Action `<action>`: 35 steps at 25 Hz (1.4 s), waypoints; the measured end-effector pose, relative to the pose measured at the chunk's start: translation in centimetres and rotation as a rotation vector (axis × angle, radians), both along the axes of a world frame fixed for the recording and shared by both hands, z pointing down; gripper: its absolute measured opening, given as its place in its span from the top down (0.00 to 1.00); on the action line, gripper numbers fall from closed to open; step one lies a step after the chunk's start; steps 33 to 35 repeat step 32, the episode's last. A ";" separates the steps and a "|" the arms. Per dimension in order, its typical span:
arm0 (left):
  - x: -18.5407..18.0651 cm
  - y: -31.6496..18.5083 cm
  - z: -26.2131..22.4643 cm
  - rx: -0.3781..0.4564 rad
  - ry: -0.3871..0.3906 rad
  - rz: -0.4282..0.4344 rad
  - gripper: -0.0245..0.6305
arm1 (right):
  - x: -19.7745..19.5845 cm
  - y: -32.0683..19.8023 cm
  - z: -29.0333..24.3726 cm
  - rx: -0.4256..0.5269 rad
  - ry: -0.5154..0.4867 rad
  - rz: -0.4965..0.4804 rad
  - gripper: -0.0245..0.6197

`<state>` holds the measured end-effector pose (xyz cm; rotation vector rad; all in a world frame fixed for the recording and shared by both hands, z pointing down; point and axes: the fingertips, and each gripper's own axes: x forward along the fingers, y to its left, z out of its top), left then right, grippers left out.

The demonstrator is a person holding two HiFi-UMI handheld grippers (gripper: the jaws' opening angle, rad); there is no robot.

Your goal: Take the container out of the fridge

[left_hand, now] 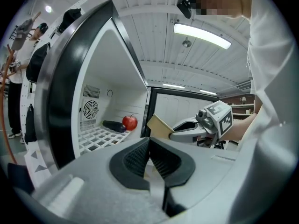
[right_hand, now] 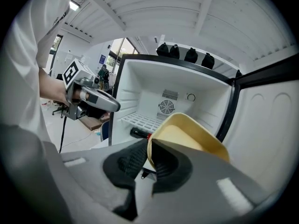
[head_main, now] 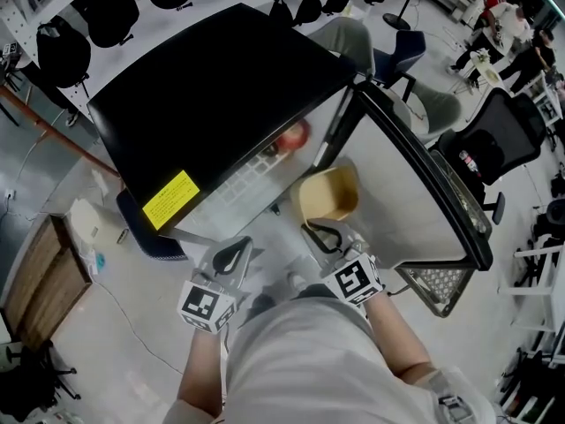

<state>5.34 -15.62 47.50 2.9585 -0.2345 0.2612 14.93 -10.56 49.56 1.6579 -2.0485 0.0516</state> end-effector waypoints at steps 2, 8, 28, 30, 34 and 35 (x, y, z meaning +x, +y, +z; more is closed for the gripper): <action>0.0 0.1 0.1 0.000 -0.001 -0.001 0.95 | -0.1 -0.1 0.1 0.006 -0.008 -0.005 0.92; -0.3 0.5 0.1 -0.003 -0.002 -0.010 0.95 | -0.9 -0.1 0.1 0.006 -0.017 -0.033 0.92; -0.7 0.7 0.2 -0.004 -0.004 -0.035 0.95 | -0.9 0.2 0.1 0.008 -0.021 -0.041 0.92; -0.8 0.7 0.3 -0.004 -0.004 -0.037 0.95 | -0.9 0.2 0.1 0.005 -0.018 -0.042 0.92; -0.8 0.7 0.4 -0.003 -0.005 -0.038 0.95 | -1.0 0.2 0.2 0.011 -0.023 -0.044 0.92; -0.8 0.7 0.4 -0.003 -0.005 -0.038 0.95 | -1.0 0.2 0.2 0.011 -0.023 -0.044 0.92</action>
